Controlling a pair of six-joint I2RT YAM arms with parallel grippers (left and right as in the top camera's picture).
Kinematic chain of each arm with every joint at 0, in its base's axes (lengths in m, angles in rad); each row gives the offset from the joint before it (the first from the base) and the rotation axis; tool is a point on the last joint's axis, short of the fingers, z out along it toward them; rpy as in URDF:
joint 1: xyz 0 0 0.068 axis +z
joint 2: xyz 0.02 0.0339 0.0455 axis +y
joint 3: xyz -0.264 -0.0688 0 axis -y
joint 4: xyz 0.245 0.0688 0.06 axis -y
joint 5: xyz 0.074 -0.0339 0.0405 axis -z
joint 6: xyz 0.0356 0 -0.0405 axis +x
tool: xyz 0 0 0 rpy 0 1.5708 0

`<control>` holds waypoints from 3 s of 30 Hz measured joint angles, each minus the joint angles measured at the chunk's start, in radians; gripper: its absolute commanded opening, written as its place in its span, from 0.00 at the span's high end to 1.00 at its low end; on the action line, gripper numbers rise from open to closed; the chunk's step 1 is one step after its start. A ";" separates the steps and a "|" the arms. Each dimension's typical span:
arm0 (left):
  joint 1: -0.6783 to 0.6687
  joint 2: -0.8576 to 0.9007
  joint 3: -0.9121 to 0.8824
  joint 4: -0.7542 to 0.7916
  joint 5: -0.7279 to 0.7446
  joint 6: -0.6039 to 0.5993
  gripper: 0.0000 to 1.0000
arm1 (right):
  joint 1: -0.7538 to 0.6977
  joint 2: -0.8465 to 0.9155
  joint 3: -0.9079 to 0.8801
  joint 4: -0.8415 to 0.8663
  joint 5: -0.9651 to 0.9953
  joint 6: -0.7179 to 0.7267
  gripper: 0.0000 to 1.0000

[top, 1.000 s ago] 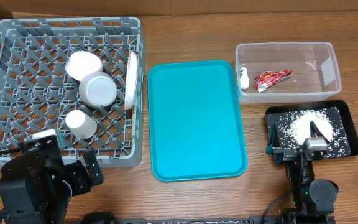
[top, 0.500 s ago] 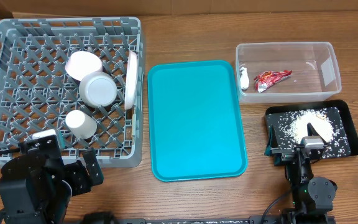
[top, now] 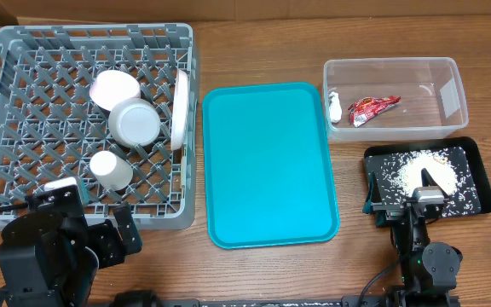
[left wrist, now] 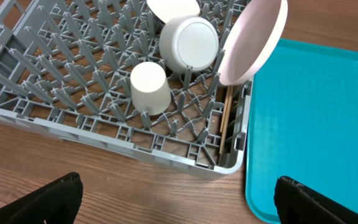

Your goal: Sort waste into correct bins and load items into the dishwasher

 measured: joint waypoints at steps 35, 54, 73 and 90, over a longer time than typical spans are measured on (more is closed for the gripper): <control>-0.060 -0.439 -0.713 0.799 0.027 0.023 0.00 | -0.001 0.000 0.000 0.000 0.000 -0.003 0.00; -0.064 -0.621 -1.115 1.344 0.045 0.023 0.00 | -0.005 0.000 0.000 0.000 0.000 -0.003 0.00; -0.066 -0.682 -1.304 1.328 0.136 0.100 0.00 | -0.005 0.000 0.000 0.000 0.000 -0.003 0.00; -0.066 -0.682 -1.304 1.328 0.140 0.108 0.00 | -0.005 0.000 0.000 0.000 0.000 -0.003 0.00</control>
